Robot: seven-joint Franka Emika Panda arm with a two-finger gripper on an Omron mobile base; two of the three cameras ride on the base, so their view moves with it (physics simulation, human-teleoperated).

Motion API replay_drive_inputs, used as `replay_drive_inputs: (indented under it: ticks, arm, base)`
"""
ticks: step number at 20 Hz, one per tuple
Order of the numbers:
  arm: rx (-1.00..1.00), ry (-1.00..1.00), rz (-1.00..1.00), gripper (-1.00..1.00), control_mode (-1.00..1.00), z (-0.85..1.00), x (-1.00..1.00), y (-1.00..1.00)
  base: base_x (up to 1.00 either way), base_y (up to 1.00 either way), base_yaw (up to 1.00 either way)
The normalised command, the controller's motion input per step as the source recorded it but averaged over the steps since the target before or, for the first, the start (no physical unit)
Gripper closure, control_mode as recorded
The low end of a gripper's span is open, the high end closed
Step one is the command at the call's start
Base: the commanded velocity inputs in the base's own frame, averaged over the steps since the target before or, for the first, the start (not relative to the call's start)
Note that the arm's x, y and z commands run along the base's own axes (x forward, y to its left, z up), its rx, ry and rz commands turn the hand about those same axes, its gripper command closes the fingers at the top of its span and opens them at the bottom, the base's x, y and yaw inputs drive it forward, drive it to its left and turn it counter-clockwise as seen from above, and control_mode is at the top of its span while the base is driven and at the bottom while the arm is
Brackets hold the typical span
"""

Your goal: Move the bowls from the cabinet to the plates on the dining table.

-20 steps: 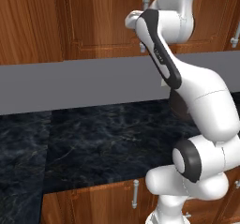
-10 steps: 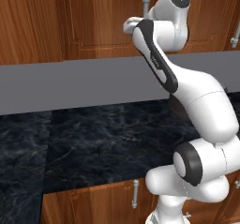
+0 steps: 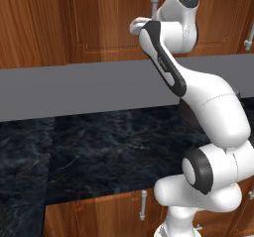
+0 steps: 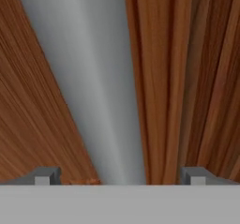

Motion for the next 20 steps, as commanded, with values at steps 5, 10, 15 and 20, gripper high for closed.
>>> replay_drive_inputs:
  ticks: [5,10,15,20]
  arm:
    - [0.0,0.0,0.0,1.0,-1.0,0.0,0.0,0.0]
    - [0.0,0.0,0.0,1.0,-1.0,0.0,0.0,0.0]
    - [0.0,0.0,0.0,1.0,-1.0,0.0,0.0,0.0]
    - [0.0,0.0,0.0,1.0,-1.0,0.0,0.0,0.02]
  base:
    - [0.0,0.0,0.0]
    - [0.0,0.0,0.0]
    - [0.0,0.0,0.0]
    - [0.0,0.0,0.0]
